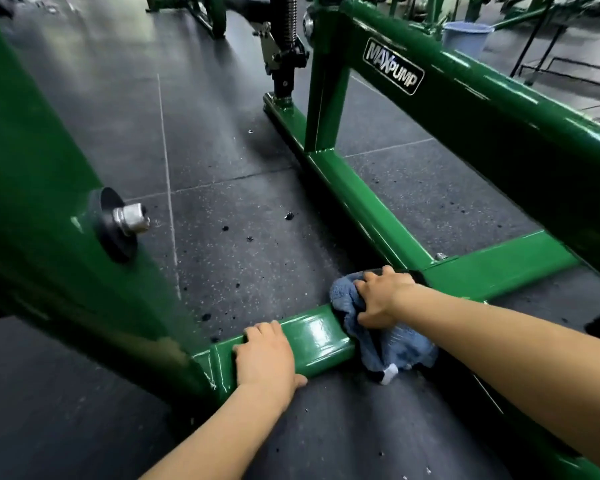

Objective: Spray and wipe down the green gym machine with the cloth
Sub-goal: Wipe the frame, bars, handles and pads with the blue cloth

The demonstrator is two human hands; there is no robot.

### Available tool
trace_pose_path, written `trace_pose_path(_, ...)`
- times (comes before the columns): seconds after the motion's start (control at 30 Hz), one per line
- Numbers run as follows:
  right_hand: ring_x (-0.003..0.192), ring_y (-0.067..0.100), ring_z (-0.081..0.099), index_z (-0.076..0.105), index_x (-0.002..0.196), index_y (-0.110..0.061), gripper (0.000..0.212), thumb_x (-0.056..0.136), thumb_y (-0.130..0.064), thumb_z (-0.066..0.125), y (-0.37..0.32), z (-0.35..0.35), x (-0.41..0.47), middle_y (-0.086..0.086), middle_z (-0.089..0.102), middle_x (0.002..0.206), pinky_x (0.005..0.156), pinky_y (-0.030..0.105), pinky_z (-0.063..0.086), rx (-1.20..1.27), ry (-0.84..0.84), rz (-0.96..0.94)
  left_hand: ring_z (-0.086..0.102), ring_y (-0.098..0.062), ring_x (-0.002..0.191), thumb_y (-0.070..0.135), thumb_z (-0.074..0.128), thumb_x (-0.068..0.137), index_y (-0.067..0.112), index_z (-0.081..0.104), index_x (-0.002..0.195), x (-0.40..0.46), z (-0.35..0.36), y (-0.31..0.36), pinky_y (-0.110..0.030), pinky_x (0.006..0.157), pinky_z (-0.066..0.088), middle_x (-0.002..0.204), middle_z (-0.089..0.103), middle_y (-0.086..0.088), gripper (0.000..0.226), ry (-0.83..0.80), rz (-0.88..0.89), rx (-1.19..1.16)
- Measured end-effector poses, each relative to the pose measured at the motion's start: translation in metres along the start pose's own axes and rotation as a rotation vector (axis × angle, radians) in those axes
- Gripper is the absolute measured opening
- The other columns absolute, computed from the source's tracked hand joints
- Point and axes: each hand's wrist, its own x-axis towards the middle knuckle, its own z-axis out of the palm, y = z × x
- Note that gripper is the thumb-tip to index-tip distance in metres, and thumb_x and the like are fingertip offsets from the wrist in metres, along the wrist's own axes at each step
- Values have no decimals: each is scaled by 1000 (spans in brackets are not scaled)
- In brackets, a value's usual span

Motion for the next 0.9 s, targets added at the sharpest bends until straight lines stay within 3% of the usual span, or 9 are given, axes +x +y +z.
trace_pose_path(0.17, 134, 36, 30, 10, 153, -22, 82, 86, -47, 50, -43, -9, -8, -1, 30, 152, 102, 47, 39, -39, 66, -160, 37, -27, 126, 66, 55, 83, 6, 12, 151, -5, 3, -5, -34, 92, 43, 140, 36, -13, 100, 25, 28, -23)
trace_pose_path(0.27, 131, 39, 32, 7, 153, -20, 84, 86, -45, 51, -77, -1, -22, 0, 24, 154, 100, 46, 36, -110, 215, -313, 24, -31, 141, 57, 55, 88, 3, 11, 151, -12, 8, -9, -36, 109, 32, 153, 23, -17, 94, 18, 32, -46)
trace_pose_path(0.33, 131, 39, 31, 6, 154, -22, 82, 88, -42, 52, -83, 8, -36, 0, 14, 158, 100, 47, 36, -170, 291, -420, 12, -30, 147, 44, 54, 93, 0, 9, 151, -21, 12, -16, -36, 118, 22, 159, 11, -18, 86, 19, 53, -52)
trace_pose_path(0.43, 137, 39, 21, 0, 153, -31, 85, 90, -34, 57, -58, 19, -49, -5, -5, 161, 100, 51, 38, -275, 229, -521, 3, -29, 149, 36, 52, 95, 0, 5, 152, -35, 19, -24, -35, 120, 15, 160, 2, -18, 82, 27, 73, -77)
trace_pose_path(0.53, 136, 38, 22, -5, 152, -34, 91, 90, -25, 60, -18, 29, -55, -6, -14, 160, 95, 49, 45, -352, 178, -442, 0, -28, 149, 36, 50, 97, 0, 3, 152, -51, 22, -30, -34, 121, 10, 160, -3, -18, 81, 35, 101, -127)
trace_pose_path(0.67, 143, 38, 15, -9, 153, -27, 79, 97, -8, 44, 14, 32, -65, -1, -19, 160, 90, 43, 47, -419, 104, -277, -1, -28, 149, 36, 51, 97, 0, 3, 152, -61, 24, -34, -34, 122, 9, 161, -3, -17, 81, -1, 141, -156)
trace_pose_path(0.8, 142, 45, 14, -5, 154, -19, 71, 98, -8, 39, -16, 33, -70, 3, -10, 161, 98, 49, 45, -325, 95, -198, -2, -30, 149, 37, 54, 95, -2, 3, 151, -60, 29, -33, -36, 121, 11, 160, -6, -19, 86, -25, 147, -160)
trace_pose_path(0.9, 139, 49, 19, 0, 154, -18, 73, 98, -11, 45, -61, 31, -71, 5, -4, 162, 93, 52, 46, -310, 171, -302, -2, -31, 149, 34, 57, 93, -4, 3, 151, -62, 33, -28, -36, 121, 11, 160, -5, -20, 87, -31, 136, -126)
